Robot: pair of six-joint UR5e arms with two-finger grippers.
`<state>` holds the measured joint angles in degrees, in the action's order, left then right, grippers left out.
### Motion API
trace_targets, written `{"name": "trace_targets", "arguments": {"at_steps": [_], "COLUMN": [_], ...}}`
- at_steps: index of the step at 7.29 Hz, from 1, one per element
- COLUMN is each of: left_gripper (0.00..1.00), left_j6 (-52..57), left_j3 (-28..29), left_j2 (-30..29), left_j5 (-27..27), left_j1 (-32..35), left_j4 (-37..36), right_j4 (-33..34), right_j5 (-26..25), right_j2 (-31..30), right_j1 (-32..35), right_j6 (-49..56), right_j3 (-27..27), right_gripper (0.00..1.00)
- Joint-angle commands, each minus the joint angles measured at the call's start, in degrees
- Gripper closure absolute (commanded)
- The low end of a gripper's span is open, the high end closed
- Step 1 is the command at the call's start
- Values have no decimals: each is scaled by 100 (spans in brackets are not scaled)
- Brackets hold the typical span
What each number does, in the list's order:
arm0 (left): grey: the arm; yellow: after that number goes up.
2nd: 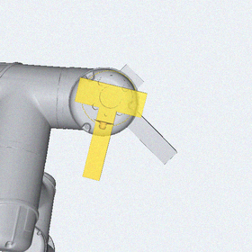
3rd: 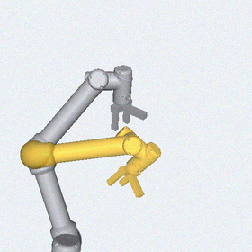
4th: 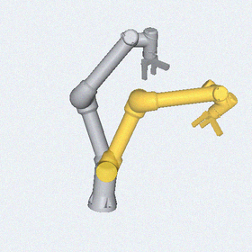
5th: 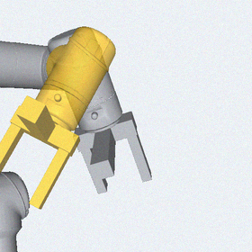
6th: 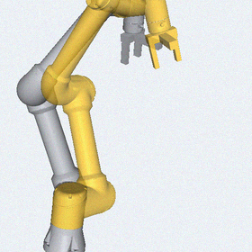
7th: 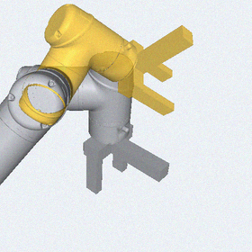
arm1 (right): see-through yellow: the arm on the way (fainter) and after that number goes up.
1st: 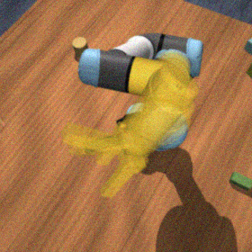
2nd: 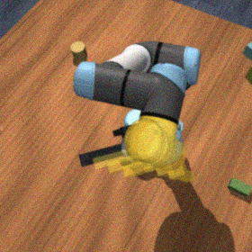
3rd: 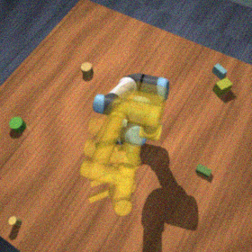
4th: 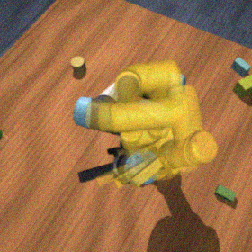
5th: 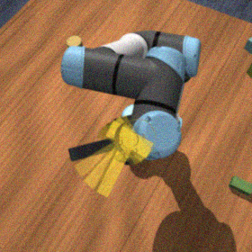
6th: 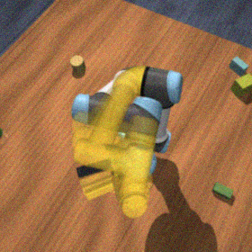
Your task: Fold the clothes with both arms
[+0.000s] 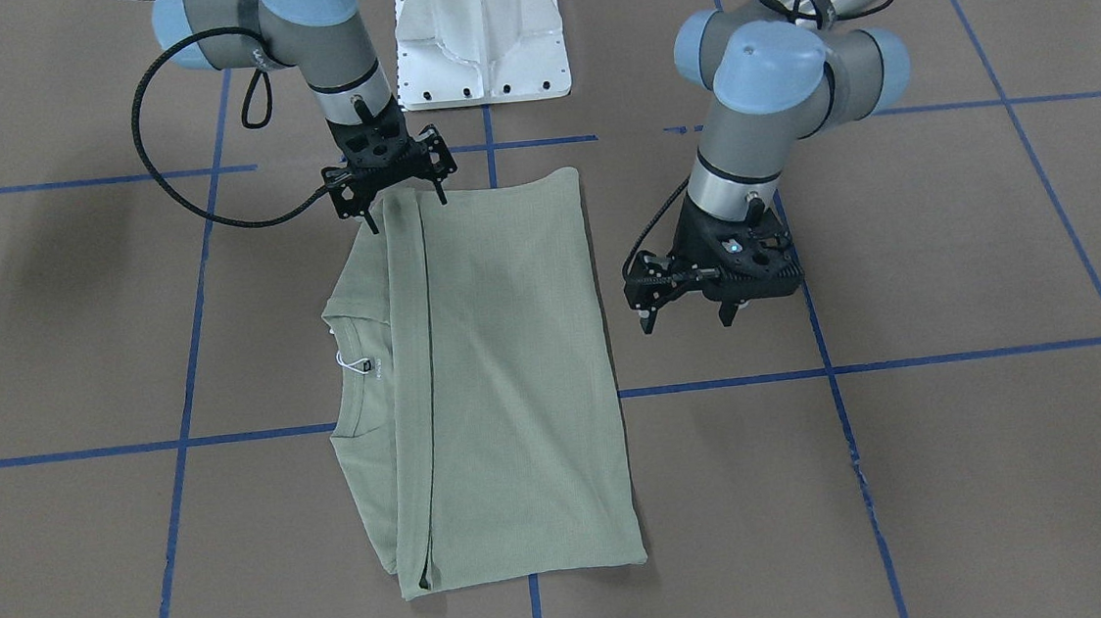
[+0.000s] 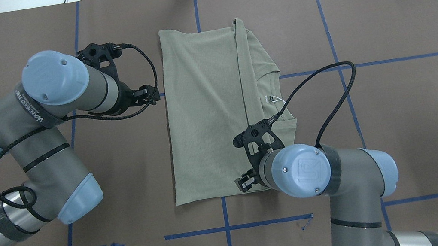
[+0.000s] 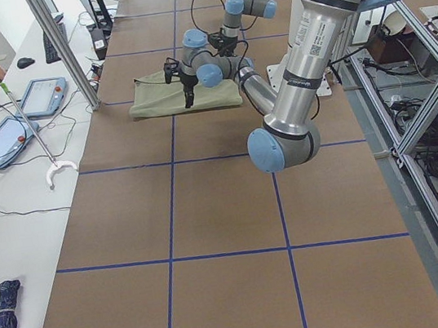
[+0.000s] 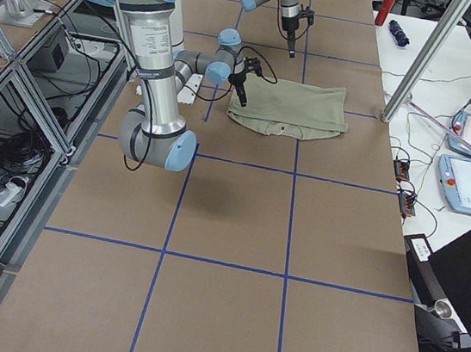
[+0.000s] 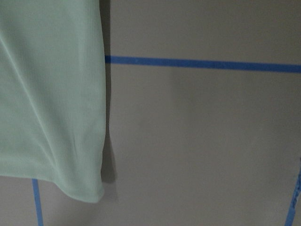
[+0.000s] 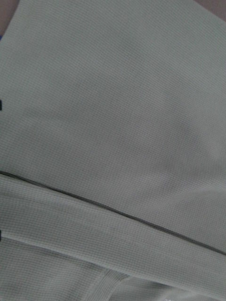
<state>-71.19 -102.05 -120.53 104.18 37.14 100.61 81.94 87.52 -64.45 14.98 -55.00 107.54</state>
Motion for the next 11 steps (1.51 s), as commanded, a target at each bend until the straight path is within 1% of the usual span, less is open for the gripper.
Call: {"name": "trace_targets", "arguments": {"at_steps": [1,2,5,7,8,11], "left_gripper": [0,0,0,0,0,0], "left_j6": [-61,-131,-272,-404,-482,-510], "left_j3": [-17,-17,18,-8,-17,9], "left_j2": [38,38,38,38,38,29], "left_j5": [6,6,6,6,6,6], "left_j1": [-75,-84,-172,-207,-260,-295], "left_j4": [-50,-42,-24,-24,-24,-6], "right_j4": [120,156,156,156,156,156], "right_j5": [-376,-463,-543,-535,-543,-587], "right_j2": [-6,3,-15,-67,-93,-120], "right_j1": [-215,-215,-206,-206,-215,-337], "right_j6": [713,1153,1483,1483,1483,1483], "right_j3": [4,13,39,74,83,153], "right_gripper": [41,41,41,46,55,55]}}
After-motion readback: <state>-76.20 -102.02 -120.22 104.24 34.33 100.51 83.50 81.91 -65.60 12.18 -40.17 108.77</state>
